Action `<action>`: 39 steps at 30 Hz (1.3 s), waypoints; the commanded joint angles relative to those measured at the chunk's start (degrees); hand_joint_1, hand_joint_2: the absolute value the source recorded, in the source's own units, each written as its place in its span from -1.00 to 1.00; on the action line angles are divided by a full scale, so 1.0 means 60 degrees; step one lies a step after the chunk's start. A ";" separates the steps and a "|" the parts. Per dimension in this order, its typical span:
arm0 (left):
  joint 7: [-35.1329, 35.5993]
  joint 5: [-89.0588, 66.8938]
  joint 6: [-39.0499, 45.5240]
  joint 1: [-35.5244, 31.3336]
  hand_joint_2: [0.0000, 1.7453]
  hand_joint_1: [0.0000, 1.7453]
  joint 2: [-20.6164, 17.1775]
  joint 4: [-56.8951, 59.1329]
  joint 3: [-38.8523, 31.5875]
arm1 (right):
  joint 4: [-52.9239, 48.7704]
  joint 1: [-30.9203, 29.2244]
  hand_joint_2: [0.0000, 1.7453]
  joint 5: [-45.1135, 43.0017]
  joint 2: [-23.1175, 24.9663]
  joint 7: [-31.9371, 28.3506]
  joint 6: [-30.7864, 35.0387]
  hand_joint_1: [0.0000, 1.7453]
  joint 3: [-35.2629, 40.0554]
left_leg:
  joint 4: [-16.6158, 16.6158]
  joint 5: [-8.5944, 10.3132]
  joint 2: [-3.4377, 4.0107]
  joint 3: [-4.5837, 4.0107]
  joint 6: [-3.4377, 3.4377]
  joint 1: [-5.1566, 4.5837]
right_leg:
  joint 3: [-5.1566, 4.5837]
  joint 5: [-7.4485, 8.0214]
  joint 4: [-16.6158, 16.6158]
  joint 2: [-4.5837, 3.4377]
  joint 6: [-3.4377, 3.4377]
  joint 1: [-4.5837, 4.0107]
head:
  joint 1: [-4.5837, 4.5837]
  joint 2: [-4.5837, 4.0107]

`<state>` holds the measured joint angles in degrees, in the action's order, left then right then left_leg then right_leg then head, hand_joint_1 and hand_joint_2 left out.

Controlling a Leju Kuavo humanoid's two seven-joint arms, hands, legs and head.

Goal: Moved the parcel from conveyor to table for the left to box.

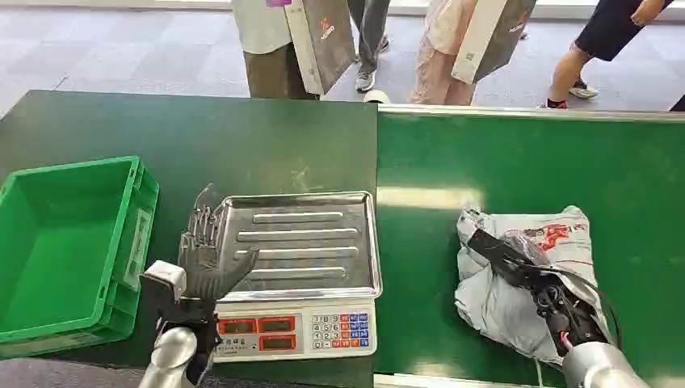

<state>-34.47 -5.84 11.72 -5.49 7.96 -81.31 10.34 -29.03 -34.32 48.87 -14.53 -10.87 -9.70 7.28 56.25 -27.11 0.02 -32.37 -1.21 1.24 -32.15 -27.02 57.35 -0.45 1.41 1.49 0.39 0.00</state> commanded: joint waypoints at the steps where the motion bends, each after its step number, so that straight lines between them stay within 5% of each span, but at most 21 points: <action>1: -0.0293 -0.0339 0.0422 0.0438 1.00 -1.00 -0.0136 -0.0597 -0.0330 | -0.1236 -0.0316 1.00 -0.0470 0.0240 -0.0455 0.0298 1.00 0.0570 | -0.0001 -0.0002 0.0033 -0.0002 0.0012 -0.0009 | -0.0018 0.0004 0.0007 -0.0024 -0.0020 0.0004 | 0.0007 0.0000; 7: -0.0890 -0.0700 0.1476 0.0516 1.00 -1.00 -0.0071 -0.1010 -0.0503 | -0.4037 0.0557 1.00 -0.1327 0.0167 -0.1206 0.1512 1.00 0.0413 | 0.0000 -0.0003 0.0025 -0.0009 0.0013 -0.0008 | -0.0021 0.0004 0.0006 -0.0019 -0.0020 0.0003 | 0.0000 0.0000; 16: -0.0890 -0.0694 0.1486 0.0510 1.00 -1.00 -0.0063 -0.0985 -0.0494 | -0.4177 0.0644 1.00 -0.1335 0.0120 -0.1127 0.1463 1.00 0.0430 | -0.0011 0.0007 0.0009 0.0001 0.0017 -0.0006 | -0.0010 0.0009 -0.0008 -0.0002 -0.0023 -0.0001 | 0.0004 0.0000; 25: -0.0922 -0.0224 0.1675 0.0216 1.00 -1.00 -0.0146 -0.0982 -0.0189 | -0.7699 0.1622 1.00 0.0209 0.0390 -0.1461 0.4035 1.00 0.0208 | -0.0001 -0.0001 -0.0005 -0.0011 0.0012 -0.0007 | -0.0020 -0.0005 0.0007 0.0011 -0.0027 0.0001 | 0.0007 0.0000; 39: -0.0922 0.0319 0.1718 -0.1008 1.00 -1.00 -0.0170 0.0116 0.0517 | -0.7330 -0.0347 1.00 0.2576 0.0969 -0.1294 0.4728 1.00 0.4503 | -0.0018 0.0021 0.0051 0.0001 0.0020 -0.0007 | -0.0028 0.0026 -0.0002 -0.0037 -0.0040 -0.0002 | 0.0000 0.0000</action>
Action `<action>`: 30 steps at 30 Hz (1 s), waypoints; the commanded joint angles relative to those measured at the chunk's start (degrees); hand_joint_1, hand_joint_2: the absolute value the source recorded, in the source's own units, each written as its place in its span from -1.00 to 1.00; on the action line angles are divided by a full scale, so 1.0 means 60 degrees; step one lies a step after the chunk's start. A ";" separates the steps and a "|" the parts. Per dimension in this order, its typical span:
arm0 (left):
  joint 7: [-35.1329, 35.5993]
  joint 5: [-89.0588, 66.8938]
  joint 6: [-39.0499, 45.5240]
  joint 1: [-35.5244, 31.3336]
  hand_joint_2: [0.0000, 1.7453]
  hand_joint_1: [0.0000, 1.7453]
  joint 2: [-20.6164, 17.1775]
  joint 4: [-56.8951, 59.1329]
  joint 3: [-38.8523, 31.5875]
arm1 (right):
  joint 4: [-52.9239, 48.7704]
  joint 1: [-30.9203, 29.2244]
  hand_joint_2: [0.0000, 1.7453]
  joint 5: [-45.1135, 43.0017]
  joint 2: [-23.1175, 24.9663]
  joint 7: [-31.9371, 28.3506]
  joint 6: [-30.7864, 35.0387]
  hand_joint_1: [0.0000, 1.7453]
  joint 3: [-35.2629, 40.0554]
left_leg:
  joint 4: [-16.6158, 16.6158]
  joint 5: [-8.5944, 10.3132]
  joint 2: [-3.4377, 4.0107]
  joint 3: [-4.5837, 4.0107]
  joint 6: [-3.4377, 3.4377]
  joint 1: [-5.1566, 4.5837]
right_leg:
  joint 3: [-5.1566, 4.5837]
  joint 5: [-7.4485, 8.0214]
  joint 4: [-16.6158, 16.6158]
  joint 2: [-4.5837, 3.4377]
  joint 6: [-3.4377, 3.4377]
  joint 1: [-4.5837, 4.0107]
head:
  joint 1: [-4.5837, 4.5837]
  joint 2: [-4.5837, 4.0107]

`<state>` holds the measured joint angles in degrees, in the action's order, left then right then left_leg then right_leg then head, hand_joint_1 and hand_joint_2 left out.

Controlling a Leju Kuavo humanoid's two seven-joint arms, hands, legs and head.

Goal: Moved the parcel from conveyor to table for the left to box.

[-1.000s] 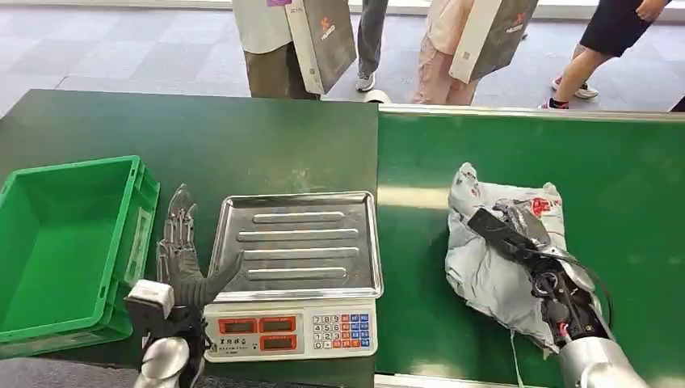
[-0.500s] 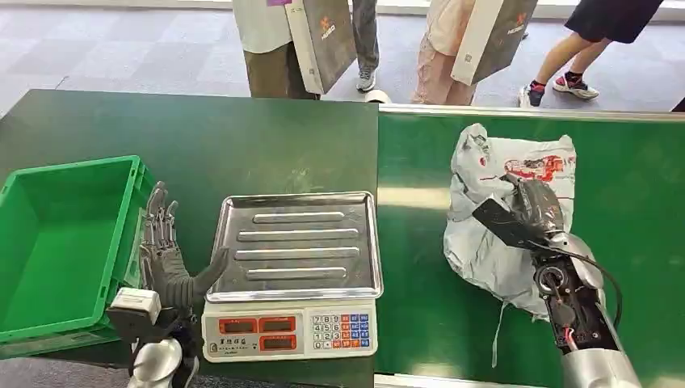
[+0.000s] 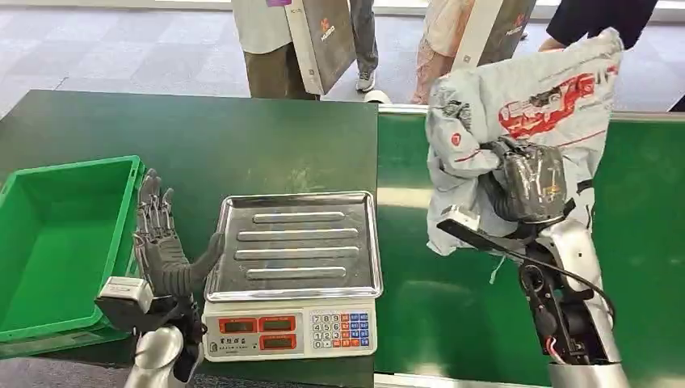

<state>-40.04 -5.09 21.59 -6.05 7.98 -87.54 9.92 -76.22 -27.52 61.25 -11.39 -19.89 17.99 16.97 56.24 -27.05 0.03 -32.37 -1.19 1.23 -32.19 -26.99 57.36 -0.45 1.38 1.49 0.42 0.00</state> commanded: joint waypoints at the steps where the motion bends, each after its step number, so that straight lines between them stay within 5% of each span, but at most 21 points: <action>1: 0.0007 0.0194 0.0072 -0.0914 1.00 -1.00 -0.0174 0.1153 0.0586 | 0.0534 -0.1481 1.00 0.0512 0.0444 0.0210 0.0113 1.00 0.2888 | -0.0003 0.0002 0.0027 0.0003 0.0008 -0.0009 | -0.0015 0.0006 0.0008 -0.0023 -0.0017 0.0005 | 0.0000 0.0000; 6: 0.0007 0.0258 0.0021 -0.0956 1.00 -1.00 -0.0198 0.1158 0.0609 | 0.0588 -0.1597 1.00 0.0576 0.0387 0.0136 0.0055 1.00 0.3092 | -0.0006 0.0004 0.0009 0.0005 0.0011 -0.0003 | -0.0001 0.0004 -0.0003 -0.0003 -0.0018 -0.0001 | 0.0000 0.0000; 16: 0.0007 0.0359 -0.0070 -0.1715 1.00 -1.00 -0.0167 0.1912 0.1051 | 0.1761 -0.2696 1.00 0.0337 0.1118 -0.0385 -0.0612 1.00 0.6110 | -0.0008 0.0007 0.0014 0.0003 0.0003 -0.0003 | -0.0010 0.0005 0.0002 -0.0013 -0.0017 0.0000 | 0.0000 0.0000; 26: 0.0007 0.0476 0.0121 -0.1359 1.00 -1.00 -0.0296 0.1773 0.0952 | 0.4463 -0.3677 1.00 -0.1811 0.1960 -0.1022 -0.4065 1.00 0.8089 | -0.0014 0.0007 0.0034 0.0008 0.0009 -0.0003 | -0.0005 0.0010 -0.0001 -0.0029 -0.0021 -0.0002 | -0.0004 0.0000; 30: 0.0007 0.0466 0.0119 -0.1357 1.00 -1.00 -0.0291 0.1791 0.0939 | 0.4537 -0.3767 1.00 -0.1955 0.1961 -0.1012 -0.4327 1.00 0.8257 | -0.0032 0.0023 0.0020 0.0008 0.0014 -0.0001 | -0.0003 0.0020 -0.0014 -0.0012 -0.0038 -0.0007 | -0.0004 0.0000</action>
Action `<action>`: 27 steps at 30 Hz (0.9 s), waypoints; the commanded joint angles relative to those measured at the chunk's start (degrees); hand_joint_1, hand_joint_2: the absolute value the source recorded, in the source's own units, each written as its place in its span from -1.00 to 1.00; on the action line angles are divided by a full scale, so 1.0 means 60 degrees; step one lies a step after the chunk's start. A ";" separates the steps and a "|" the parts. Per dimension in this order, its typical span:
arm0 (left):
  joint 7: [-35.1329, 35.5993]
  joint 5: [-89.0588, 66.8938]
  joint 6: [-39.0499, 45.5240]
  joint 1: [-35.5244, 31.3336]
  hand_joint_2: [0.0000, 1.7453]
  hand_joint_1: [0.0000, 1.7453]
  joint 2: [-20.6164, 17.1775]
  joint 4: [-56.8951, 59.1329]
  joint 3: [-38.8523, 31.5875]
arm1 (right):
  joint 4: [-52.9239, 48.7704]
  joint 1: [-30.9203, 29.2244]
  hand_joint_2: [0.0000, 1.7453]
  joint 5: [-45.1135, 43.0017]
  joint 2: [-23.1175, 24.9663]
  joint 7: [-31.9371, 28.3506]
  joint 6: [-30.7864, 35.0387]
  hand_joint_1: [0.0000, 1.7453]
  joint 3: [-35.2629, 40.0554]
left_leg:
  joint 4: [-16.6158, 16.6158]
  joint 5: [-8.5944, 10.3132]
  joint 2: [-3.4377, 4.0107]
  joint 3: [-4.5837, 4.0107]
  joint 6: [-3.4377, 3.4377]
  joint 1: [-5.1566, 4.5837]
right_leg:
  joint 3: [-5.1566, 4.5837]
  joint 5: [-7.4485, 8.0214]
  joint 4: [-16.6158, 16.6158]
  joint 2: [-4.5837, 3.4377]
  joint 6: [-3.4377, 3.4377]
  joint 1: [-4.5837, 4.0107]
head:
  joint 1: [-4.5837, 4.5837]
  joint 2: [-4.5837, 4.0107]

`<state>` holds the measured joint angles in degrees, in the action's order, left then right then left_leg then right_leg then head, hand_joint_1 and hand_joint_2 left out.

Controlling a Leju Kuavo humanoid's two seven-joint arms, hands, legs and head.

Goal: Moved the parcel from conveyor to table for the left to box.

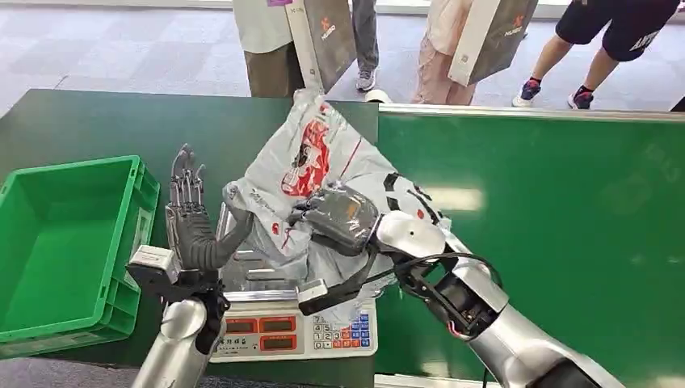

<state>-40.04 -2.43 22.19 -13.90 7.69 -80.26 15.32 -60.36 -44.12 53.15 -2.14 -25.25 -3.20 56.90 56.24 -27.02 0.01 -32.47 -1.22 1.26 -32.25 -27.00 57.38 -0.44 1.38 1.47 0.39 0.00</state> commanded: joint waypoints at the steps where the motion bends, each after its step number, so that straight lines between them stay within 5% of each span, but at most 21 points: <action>1: 0.0007 0.0013 0.0064 -0.0027 1.00 -1.00 -0.0241 0.0564 0.0021 | 0.1945 -0.1144 1.00 -0.0843 0.0416 -0.0078 -0.1125 1.00 0.1841 | -0.0008 0.0005 0.0011 0.0008 0.0010 -0.0006 | 0.0000 0.0005 0.0000 -0.0003 -0.0018 0.0001 | 0.0000 0.0000; 6: 0.0007 -0.0055 0.0128 0.0022 1.00 -1.00 -0.0200 0.0572 -0.0153 | 0.2365 -0.1539 1.00 -0.1622 0.0490 0.0264 -0.1819 1.00 0.2632 | -0.0011 0.0003 0.0020 0.0014 0.0013 -0.0007 | 0.0002 0.0007 -0.0004 -0.0014 -0.0017 0.0002 | 0.0000 0.0000; 24: 0.0007 -0.0040 0.0204 0.0051 1.00 -1.00 -0.0216 0.0415 -0.0178 | 0.1742 -0.1424 1.00 -0.1665 0.0361 -0.0377 -0.0063 1.00 0.2651 | -0.0004 0.0005 0.0006 0.0003 0.0014 -0.0004 | -0.0004 0.0005 -0.0001 0.0000 -0.0020 -0.0001 | 0.0000 0.0000; 25: 0.0007 -0.0036 0.0182 0.0053 1.00 -1.00 -0.0209 0.0407 -0.0169 | 0.1762 -0.1372 1.00 -0.1687 0.0340 -0.0485 0.0132 -0.70 0.2575 | -0.0008 0.0006 0.0009 0.0006 0.0019 -0.0005 | -0.0002 0.0007 -0.0004 0.0000 -0.0026 -0.0002 | 0.0000 0.0000; 26: 0.0007 -0.0041 0.0178 0.0075 1.00 -1.00 -0.0206 0.0380 -0.0169 | 0.1961 -0.1359 1.00 -0.1538 0.0364 -0.0579 0.0495 -1.00 0.2537 | -0.0004 0.0004 0.0005 0.0003 0.0013 -0.0003 | -0.0003 0.0005 -0.0001 0.0001 -0.0018 -0.0002 | 0.0000 0.0000; 27: 0.0007 -0.0046 0.0185 0.0102 1.00 -1.00 -0.0213 0.0348 -0.0168 | 0.2098 -0.1356 1.00 -0.1446 0.0380 -0.0583 0.0658 -1.00 0.2517 | -0.0010 0.0008 0.0002 0.0008 0.0016 -0.0003 | 0.0002 0.0006 -0.0006 0.0006 -0.0023 -0.0003 | 0.0000 0.0000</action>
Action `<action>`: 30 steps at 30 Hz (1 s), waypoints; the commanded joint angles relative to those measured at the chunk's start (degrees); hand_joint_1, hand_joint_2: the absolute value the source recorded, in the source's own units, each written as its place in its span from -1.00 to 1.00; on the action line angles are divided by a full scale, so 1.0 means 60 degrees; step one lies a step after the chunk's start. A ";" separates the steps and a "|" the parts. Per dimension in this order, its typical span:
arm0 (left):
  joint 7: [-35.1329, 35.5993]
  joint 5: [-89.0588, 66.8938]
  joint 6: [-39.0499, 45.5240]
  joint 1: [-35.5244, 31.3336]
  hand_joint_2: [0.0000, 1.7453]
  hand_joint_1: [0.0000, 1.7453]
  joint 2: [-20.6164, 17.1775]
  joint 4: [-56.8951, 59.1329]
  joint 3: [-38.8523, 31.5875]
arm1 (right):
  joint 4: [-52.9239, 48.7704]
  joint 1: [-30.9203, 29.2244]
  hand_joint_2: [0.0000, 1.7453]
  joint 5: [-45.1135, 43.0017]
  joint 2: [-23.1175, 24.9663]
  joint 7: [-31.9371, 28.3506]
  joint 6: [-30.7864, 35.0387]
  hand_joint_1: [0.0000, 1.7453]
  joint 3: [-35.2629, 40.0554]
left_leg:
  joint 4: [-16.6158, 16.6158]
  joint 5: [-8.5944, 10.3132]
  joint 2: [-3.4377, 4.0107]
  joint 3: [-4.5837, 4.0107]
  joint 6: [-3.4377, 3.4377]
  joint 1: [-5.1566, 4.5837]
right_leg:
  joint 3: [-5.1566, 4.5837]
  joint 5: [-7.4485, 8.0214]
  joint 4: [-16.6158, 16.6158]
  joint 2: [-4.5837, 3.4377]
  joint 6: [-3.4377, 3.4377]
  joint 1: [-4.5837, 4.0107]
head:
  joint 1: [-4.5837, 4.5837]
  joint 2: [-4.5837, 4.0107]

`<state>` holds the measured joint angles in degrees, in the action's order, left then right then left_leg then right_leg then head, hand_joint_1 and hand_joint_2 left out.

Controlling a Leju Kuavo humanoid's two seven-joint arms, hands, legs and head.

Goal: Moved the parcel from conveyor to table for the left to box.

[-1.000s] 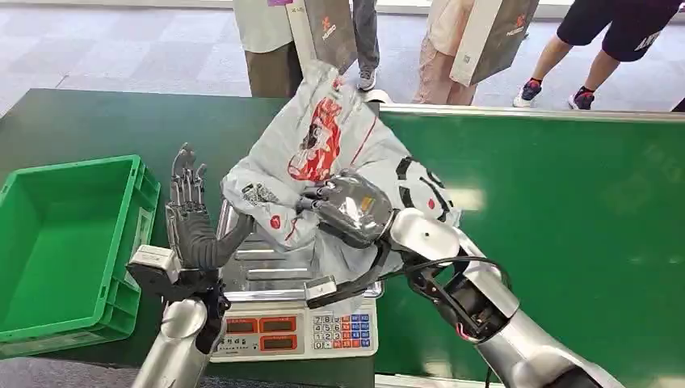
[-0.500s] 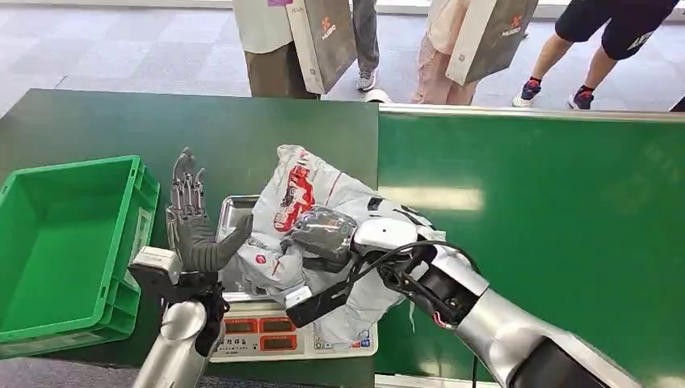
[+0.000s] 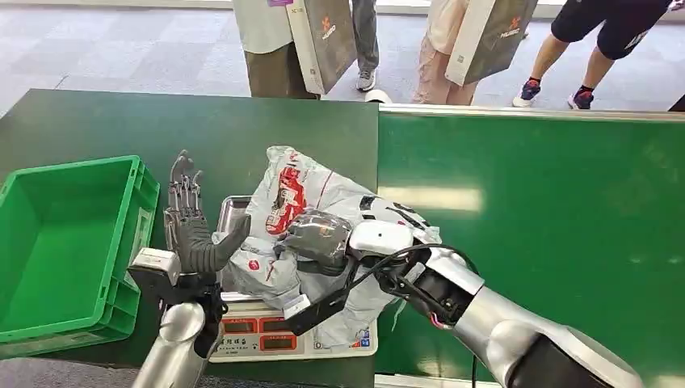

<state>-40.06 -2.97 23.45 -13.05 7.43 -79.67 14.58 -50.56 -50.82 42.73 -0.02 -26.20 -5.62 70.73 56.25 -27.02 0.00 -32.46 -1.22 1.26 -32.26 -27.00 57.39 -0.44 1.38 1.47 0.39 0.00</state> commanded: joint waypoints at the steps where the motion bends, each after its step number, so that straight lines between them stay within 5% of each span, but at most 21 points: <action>1: 0.0010 0.0074 -0.0080 -0.0024 1.00 -1.00 -0.0185 0.0216 -0.0024 | 0.0646 -0.0145 1.00 0.0301 0.0039 -0.0610 0.1554 -1.00 0.0018 | -0.0014 0.0009 0.0002 0.0008 0.0017 -0.0002 | 0.0005 0.0007 -0.0010 0.0008 -0.0026 -0.0004 | 0.0000 0.0000; 6: 0.0010 0.0089 -0.0100 -0.0238 1.00 -1.00 -0.0175 0.0397 0.0043 | 0.0528 0.0188 1.00 0.0251 0.0105 -0.1031 0.2550 -1.00 -0.0618 | -0.0009 0.0007 -0.0008 0.0006 0.0011 -0.0003 | 0.0005 0.0002 -0.0006 0.0013 -0.0014 -0.0001 | 0.0004 0.0000; 30: 0.0010 0.0186 -0.0109 -0.0444 1.00 -1.00 -0.0104 0.0532 0.0085 | -0.2467 0.1811 1.00 -0.2082 -0.0374 -0.1818 0.2849 -1.00 -0.3622 | -0.0003 0.0010 -0.0017 -0.0004 0.0015 -0.0002 | -0.0004 0.0003 -0.0004 0.0025 -0.0020 -0.0004 | 0.0000 0.0000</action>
<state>-40.04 -2.14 22.93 -14.00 7.30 -79.67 14.56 -59.03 -41.98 33.09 -0.65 -36.57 11.41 54.71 56.25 -27.02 0.01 -32.44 -1.22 1.26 -32.28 -27.00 57.38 -0.44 1.38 1.47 0.39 0.00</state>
